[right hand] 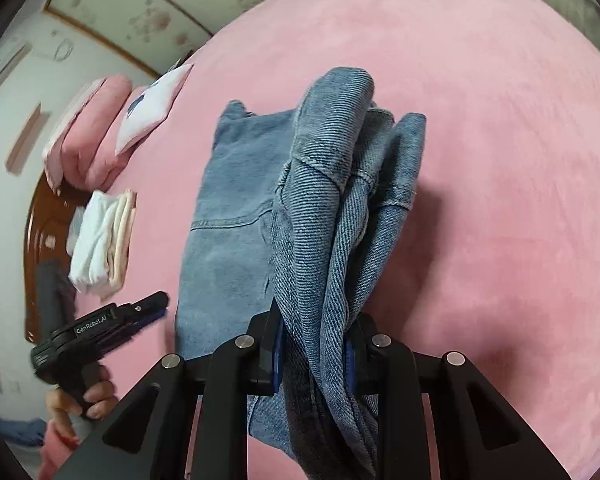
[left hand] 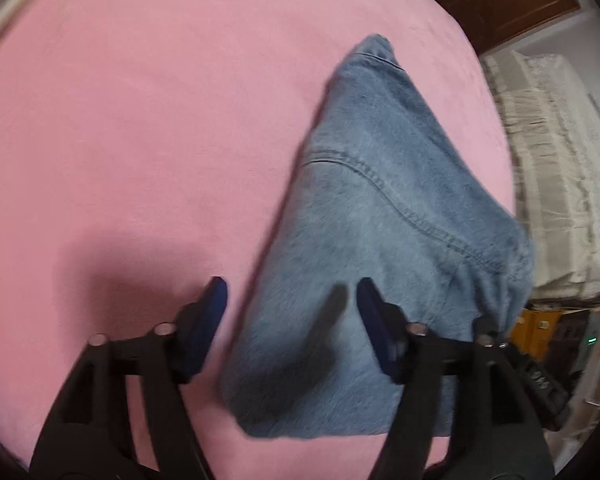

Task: Fold large clothes
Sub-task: 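Lift the folded jacket with both tools and carry it toward the clothes stack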

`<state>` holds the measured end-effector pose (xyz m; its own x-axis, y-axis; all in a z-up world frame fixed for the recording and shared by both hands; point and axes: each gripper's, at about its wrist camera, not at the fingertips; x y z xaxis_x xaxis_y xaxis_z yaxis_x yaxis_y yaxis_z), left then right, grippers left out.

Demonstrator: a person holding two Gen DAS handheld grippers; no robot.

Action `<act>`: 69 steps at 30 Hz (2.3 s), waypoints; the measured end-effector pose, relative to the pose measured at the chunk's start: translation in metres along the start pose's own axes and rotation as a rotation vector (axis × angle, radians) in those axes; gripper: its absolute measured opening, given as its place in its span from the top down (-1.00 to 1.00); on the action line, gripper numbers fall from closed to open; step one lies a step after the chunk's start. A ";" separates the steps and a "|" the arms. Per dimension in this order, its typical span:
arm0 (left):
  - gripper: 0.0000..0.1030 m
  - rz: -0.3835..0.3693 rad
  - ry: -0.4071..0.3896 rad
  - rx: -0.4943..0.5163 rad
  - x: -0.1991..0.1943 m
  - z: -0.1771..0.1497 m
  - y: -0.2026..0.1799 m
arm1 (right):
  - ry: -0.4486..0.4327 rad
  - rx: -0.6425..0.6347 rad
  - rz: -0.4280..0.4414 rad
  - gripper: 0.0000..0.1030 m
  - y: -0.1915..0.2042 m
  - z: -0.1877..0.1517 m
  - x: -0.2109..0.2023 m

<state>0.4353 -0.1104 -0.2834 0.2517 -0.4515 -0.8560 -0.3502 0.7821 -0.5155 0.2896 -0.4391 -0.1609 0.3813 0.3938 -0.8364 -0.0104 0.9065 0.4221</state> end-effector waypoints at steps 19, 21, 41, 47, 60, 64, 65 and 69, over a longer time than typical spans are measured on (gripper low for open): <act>0.20 0.036 -0.036 0.104 0.062 0.018 -0.049 | 0.028 0.039 0.055 0.59 -0.014 -0.001 0.053; 0.26 0.039 -0.072 0.101 0.052 0.008 -0.056 | 0.013 0.031 0.063 0.60 -0.006 -0.006 0.040; 0.33 -0.020 -0.060 -0.116 -0.167 -0.025 0.096 | 0.083 -0.230 0.018 0.63 0.242 -0.030 0.053; 0.33 0.051 -0.214 -0.093 -0.303 0.047 0.166 | 0.030 -0.290 0.169 0.63 0.384 -0.010 0.104; 0.34 0.223 -0.555 0.011 -0.491 0.261 0.277 | -0.174 -0.444 0.422 0.63 0.654 0.073 0.277; 0.34 0.184 -0.598 0.044 -0.488 0.333 0.310 | -0.251 -0.395 0.447 0.63 0.688 0.123 0.348; 0.33 0.176 -0.601 0.049 -0.471 0.353 0.319 | -0.250 -0.376 0.432 0.63 0.692 0.133 0.370; 0.05 0.209 -0.496 -0.015 -0.364 0.410 0.367 | -0.222 -0.336 0.273 0.63 0.694 0.168 0.461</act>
<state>0.5853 0.5167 -0.1454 0.5700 -0.0263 -0.8212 -0.4507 0.8257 -0.3392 0.6131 0.3461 -0.1950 0.5111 0.6150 -0.6005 -0.4216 0.7882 0.4483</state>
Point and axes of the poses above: each gripper's, at about its wrist camera, not at the fingertips, and x roughly the way its jaws point, y to its left, z to its top, and after that the axes turned 10 degrees about -x, right-handed
